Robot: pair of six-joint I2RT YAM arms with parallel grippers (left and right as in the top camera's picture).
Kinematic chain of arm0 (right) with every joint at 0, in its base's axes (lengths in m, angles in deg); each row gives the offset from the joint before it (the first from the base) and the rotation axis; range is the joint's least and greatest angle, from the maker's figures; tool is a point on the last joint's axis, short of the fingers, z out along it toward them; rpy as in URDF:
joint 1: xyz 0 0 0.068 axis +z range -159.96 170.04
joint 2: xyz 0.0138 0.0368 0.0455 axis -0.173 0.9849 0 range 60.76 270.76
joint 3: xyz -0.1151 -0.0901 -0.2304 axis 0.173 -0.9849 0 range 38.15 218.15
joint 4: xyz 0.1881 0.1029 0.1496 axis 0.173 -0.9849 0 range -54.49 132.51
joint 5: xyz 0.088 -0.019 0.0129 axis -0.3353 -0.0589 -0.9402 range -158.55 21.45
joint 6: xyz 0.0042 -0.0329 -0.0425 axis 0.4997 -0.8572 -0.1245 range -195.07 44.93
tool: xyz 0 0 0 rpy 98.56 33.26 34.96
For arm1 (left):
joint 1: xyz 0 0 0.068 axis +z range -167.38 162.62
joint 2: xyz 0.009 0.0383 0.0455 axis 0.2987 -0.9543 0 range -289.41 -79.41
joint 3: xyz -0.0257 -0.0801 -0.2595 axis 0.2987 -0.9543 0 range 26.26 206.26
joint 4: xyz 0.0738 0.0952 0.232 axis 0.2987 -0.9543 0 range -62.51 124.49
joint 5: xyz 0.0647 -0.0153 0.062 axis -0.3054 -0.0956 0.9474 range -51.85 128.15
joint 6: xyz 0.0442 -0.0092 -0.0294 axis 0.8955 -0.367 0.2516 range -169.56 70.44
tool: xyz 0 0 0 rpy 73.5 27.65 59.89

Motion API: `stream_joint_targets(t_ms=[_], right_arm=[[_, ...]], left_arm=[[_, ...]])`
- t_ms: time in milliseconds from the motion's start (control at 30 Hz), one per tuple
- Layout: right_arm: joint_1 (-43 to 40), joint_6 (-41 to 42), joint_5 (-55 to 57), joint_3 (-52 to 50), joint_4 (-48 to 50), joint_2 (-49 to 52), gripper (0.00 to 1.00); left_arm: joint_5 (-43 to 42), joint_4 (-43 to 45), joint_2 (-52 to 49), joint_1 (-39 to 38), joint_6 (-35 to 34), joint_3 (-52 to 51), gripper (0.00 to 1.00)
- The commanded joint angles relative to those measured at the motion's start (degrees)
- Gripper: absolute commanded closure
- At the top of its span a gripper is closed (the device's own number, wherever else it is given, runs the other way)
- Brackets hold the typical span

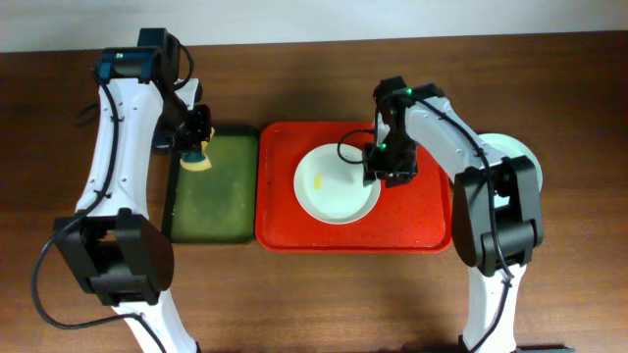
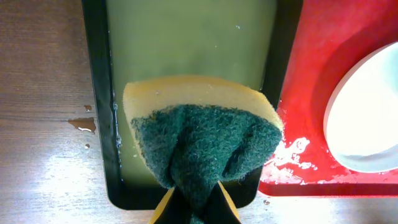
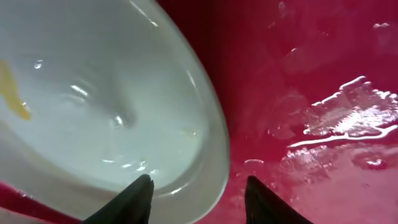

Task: Clean dirty plates on tray and stack at the side
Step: 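Scrub the white plate with the sponge while the right gripper holds it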

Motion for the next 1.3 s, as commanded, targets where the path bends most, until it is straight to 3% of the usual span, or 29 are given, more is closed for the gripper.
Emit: stream_joint_targets(t_ms=[0,100,167,267,533,567,600,633,667,767,900,933,967,1267], right_arm=[[0.15,0.28,0.46,-2.43,1.68,-0.42,0.7],[0.26,0.42,0.42,-4.15,1.97,-0.42,0.79],[0.66,0.48,-0.22,-4.94,2.27,-0.42,0.96],[2.58,0.52,-7.65,-4.98,3.63,-0.42,0.96],[5.51,24.13,-8.41,-4.98,6.01,-0.42,0.96],[5.49,24.09,-8.37,-4.96,6.03,-0.44,0.96],[5.01,23.3,-8.48,-4.96,6.67,-0.44,0.88],[4.48,20.83,-8.79,-4.92,7.58,-0.44,0.73],[3.85,19.67,-8.81,-4.92,7.58,-0.44,0.67],[2.23,12.83,-8.76,-4.92,8.41,-0.44,0.72],[4.79,10.95,-6.47,-5.09,9.92,-0.42,0.77],[5.62,10.97,-4.9,-5.09,9.92,-0.42,0.81],[5.77,10.97,-4.85,-5.07,10.14,-0.42,0.96],[3.48,12.48,-4.87,-5.07,9.66,-0.44,0.96]], left_arm=[[-0.79,0.2,-0.09,-2.43,-0.76,1.05,1.0],[-0.79,1.22,-0.09,-4.28,-0.76,1.01,1.0],[-0.81,1.51,-0.09,-5.03,-0.81,1.01,1.0],[-0.81,1.51,-0.09,-6.84,-3.02,0.98,1.0],[-0.76,3.87,-2.16,-17.27,-10.23,0.94,1.0],[-0.76,4.11,-2.75,-18.05,-10.23,0.94,1.0],[-0.79,4.17,-3.72,-18.78,-10.23,0.94,1.0],[-0.79,4.26,-4.85,-19.26,-10.23,0.94,1.0],[-0.79,4.31,-5.86,-19.54,-10.23,0.94,1.0],[-0.81,5.44,-6.62,-19.58,-10.23,0.94,1.0],[-0.81,5.99,-8.09,-19.65,-11.06,0.94,1.0],[-0.81,5.86,-8.79,-19.65,-11.06,0.94,1.0],[-0.81,5.75,-8.96,-19.65,-11.06,0.94,1.0],[-0.81,8.2,-8.98,-21.66,-11.15,-0.15,1.0]])
